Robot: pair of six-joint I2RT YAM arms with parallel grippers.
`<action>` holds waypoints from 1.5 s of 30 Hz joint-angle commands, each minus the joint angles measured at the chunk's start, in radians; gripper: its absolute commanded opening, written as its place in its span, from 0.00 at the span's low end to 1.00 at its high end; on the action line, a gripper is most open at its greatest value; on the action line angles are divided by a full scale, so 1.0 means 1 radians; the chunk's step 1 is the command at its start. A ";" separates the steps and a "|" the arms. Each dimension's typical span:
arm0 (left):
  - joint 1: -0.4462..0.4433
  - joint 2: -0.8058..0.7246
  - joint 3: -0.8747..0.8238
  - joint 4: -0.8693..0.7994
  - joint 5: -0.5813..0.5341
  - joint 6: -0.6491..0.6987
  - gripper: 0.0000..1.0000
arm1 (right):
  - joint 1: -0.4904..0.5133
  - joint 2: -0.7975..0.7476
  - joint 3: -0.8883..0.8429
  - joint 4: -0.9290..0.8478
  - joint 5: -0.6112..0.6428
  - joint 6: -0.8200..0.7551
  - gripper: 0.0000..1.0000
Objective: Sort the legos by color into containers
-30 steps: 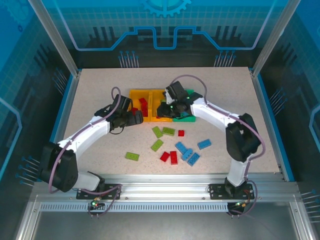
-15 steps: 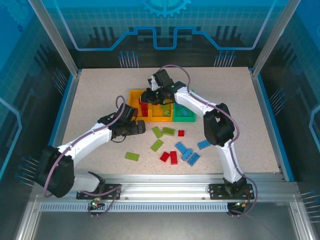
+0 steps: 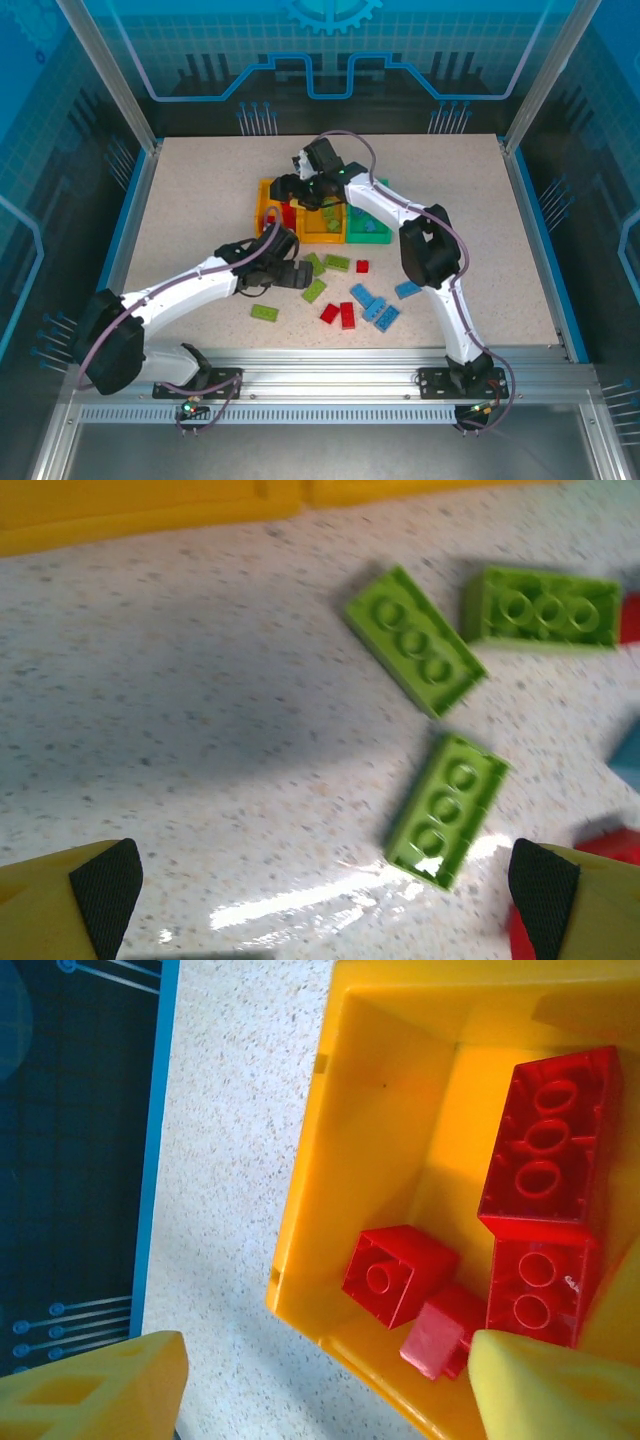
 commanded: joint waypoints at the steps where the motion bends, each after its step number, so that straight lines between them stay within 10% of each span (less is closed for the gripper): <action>1: -0.076 0.004 0.011 -0.019 0.009 0.056 0.98 | -0.012 -0.107 -0.046 -0.020 -0.007 -0.038 0.79; 23: -0.350 0.293 0.117 0.012 0.070 0.090 0.94 | -0.344 -0.705 -0.779 -0.017 0.099 -0.168 0.85; 45: -0.351 0.351 0.113 0.043 0.051 0.076 0.45 | -0.416 -0.886 -1.004 -0.138 0.234 -0.244 0.86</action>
